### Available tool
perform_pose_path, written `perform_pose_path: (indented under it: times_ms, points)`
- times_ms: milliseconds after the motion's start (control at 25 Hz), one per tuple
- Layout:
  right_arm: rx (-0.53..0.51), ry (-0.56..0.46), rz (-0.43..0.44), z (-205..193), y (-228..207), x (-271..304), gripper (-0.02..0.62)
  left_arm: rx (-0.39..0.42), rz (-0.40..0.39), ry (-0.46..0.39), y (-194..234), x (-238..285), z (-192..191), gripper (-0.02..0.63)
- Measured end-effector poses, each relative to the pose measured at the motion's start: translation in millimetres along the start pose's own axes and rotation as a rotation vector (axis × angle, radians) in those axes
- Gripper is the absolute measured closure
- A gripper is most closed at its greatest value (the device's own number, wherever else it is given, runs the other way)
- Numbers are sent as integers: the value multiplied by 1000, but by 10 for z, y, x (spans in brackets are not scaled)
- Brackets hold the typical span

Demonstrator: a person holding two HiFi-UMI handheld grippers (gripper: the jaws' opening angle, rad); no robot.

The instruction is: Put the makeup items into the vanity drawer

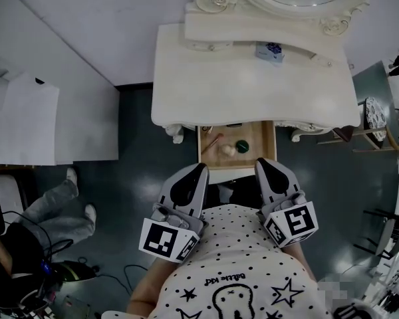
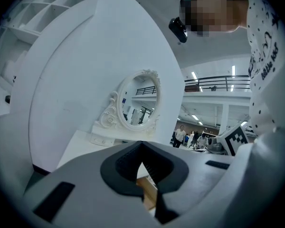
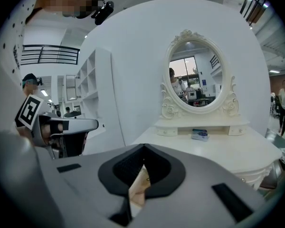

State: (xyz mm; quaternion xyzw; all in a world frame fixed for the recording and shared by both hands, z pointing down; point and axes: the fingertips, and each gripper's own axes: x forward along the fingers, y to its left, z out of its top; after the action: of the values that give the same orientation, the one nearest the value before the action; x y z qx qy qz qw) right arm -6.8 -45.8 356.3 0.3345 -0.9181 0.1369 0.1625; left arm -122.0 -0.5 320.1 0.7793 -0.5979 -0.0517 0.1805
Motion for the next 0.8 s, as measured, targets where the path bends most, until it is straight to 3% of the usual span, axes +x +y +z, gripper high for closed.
perform_pose_path:
  times_ms: [400, 800]
  points:
    - [31, -12, -28, -1, -107, -20, 588, 25, -40, 29, -73, 153, -12, 610]
    - [22, 2, -12, -25, -62, -24, 588, 18, -26, 27, -61, 106, -15, 609]
